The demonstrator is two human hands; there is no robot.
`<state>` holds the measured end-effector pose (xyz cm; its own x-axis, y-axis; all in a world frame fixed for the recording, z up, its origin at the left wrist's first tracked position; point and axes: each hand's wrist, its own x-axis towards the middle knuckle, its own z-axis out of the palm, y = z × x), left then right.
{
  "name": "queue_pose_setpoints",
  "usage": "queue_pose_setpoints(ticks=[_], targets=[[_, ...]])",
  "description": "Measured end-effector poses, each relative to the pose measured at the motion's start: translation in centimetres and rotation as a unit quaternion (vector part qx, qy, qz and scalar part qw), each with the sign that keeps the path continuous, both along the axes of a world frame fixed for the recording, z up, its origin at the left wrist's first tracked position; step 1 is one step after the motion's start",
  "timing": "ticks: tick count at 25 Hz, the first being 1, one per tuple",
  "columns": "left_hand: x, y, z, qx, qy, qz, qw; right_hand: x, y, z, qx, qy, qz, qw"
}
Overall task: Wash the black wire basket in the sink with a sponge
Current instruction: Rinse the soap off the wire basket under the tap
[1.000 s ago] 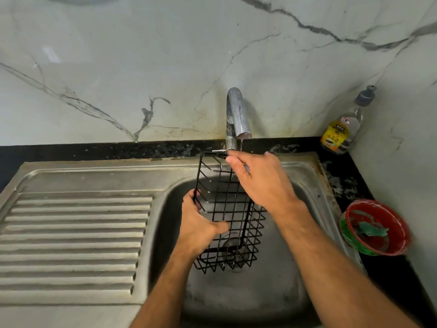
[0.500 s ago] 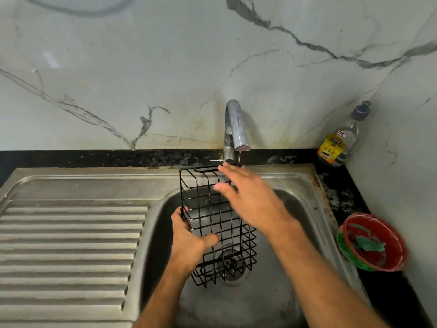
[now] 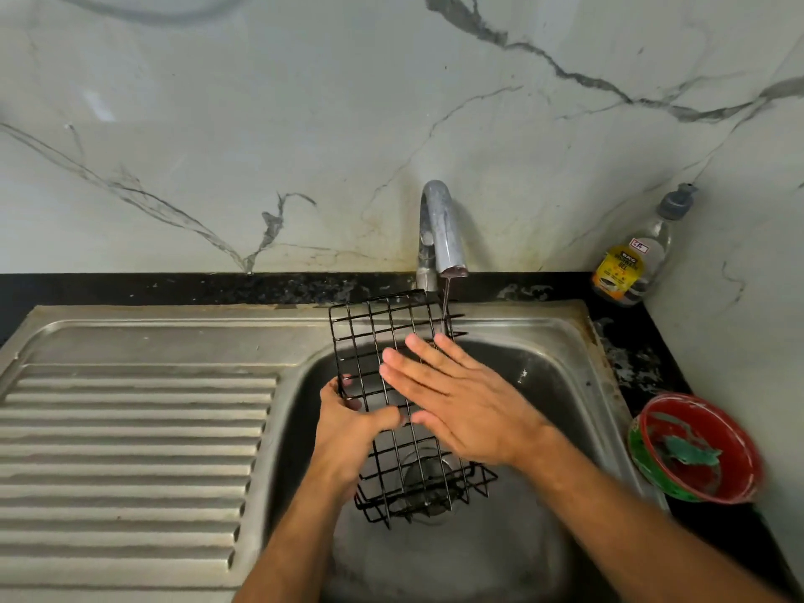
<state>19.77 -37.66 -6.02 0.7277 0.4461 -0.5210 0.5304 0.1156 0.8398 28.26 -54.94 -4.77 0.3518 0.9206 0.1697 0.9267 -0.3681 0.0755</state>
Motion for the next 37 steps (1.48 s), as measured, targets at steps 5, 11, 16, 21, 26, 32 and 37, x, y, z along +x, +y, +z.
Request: queue_pose_setpoints(ticks=[5, 11, 16, 21, 26, 32, 37], targets=[[0.7, -0.7, 1.7, -0.022, 0.038, -0.035, 0.998, 2.5, 0.7, 1.9, -0.001, 0.054, -0.125, 0.991], [1.7, -2.1, 2.8, -0.002, 0.000, -0.080, 0.997, -0.2, 4.8, 3.0, 0.157, 0.135, -0.426, 0.881], [1.5, -0.9, 2.4, 0.012, -0.024, -0.042, 0.999, -1.9, 1.1, 0.9, 0.116, 0.120, -0.238, 0.957], [1.1, -2.6, 1.9, 0.000, -0.024, -0.065, 0.998, -2.4, 1.9, 1.4, 0.151, 0.117, -0.341, 0.920], [0.9, -2.6, 0.5, -0.019, -0.038, -0.043, 0.998, 0.6, 4.2, 4.7, 0.145, 0.067, -0.305, 0.939], [0.6, -3.2, 0.4, -0.011, -0.113, -0.007, 0.993, -1.2, 4.4, 3.4, 0.189, 0.043, -0.396, 0.897], [0.5, -3.3, -0.3, -0.054, -0.105, 0.031, 0.993, -2.5, 3.2, 2.0, 0.147, 0.090, -0.266, 0.948]])
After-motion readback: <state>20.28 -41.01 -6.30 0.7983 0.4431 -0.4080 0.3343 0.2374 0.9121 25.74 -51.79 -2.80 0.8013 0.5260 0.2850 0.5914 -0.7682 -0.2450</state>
